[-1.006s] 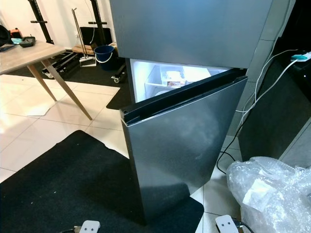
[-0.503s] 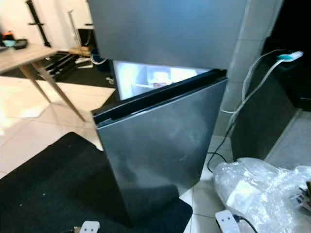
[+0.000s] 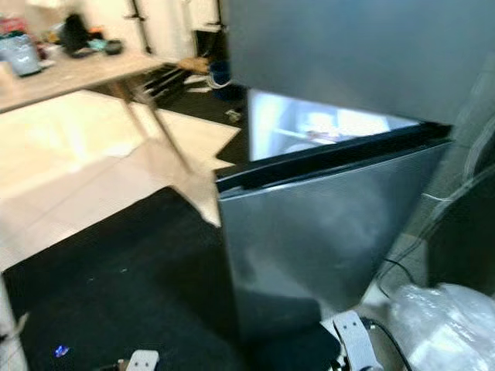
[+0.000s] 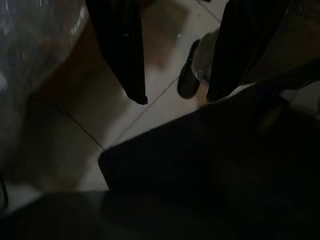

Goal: Restocking fridge

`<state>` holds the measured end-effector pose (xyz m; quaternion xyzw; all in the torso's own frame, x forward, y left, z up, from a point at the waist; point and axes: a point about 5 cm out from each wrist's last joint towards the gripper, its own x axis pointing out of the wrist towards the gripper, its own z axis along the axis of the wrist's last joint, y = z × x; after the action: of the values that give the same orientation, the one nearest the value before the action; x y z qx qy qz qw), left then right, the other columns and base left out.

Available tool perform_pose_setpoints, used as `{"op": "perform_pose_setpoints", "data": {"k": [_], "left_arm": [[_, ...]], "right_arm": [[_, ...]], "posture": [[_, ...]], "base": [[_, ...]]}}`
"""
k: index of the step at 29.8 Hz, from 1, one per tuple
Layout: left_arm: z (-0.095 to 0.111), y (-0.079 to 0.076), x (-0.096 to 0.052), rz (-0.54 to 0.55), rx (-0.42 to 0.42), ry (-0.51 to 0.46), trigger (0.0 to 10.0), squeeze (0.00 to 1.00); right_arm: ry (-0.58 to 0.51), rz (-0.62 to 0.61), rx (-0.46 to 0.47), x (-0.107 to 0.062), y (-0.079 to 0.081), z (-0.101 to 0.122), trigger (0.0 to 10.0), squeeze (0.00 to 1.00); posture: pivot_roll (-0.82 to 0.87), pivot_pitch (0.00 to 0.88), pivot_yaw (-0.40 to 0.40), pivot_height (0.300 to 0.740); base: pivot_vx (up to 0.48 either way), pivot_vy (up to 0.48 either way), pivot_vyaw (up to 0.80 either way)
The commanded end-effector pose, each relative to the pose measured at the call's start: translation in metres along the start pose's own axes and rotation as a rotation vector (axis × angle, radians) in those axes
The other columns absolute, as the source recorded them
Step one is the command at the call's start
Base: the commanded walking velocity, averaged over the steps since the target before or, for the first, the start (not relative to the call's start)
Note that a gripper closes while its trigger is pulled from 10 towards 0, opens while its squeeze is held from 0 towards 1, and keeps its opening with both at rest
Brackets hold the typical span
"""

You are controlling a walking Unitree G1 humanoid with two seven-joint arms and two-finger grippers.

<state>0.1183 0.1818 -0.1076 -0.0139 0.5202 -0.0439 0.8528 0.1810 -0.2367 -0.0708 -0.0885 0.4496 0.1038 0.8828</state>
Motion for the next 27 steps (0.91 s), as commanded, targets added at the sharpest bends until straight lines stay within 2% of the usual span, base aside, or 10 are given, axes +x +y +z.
{"op": "perform_pose_setpoints", "data": {"k": [1, 5, 18, 27], "left_arm": [[-0.012, -0.001, -0.002, -0.002, 0.007, 0.05, 10.0, 0.0], [-0.013, -0.001, -0.002, -0.002, 0.009, 0.052, 10.0, 0.0], [-0.012, 0.0, -0.002, -0.002, -0.017, 0.041, 10.0, 0.0], [-0.01, 0.0, -0.002, -0.004, -0.002, 0.038, 10.0, 0.0]], "right_arm": [[-0.004, 0.003, 0.004, 0.0, 0.001, -0.001, 10.0, 0.0], [-0.01, -0.006, 0.013, -0.001, 0.0, -0.002, 10.0, 0.0], [0.016, -0.02, 0.032, -0.003, 0.001, -0.012, 10.0, 0.0], [0.015, -0.02, 0.037, -0.002, 0.003, -0.013, 10.0, 0.0]], "posture": [[-0.06, 0.0, -0.022, 0.74], [-0.06, 0.0, -0.022, 0.74], [-0.06, 0.0, -0.018, 0.74], [-0.06, 0.0, -0.016, 0.74]], "base": [[0.0, 0.0, 0.8], [0.0, 0.0, 0.8], [0.0, 0.0, 0.0], [0.0, 0.0, 0.0]]}}
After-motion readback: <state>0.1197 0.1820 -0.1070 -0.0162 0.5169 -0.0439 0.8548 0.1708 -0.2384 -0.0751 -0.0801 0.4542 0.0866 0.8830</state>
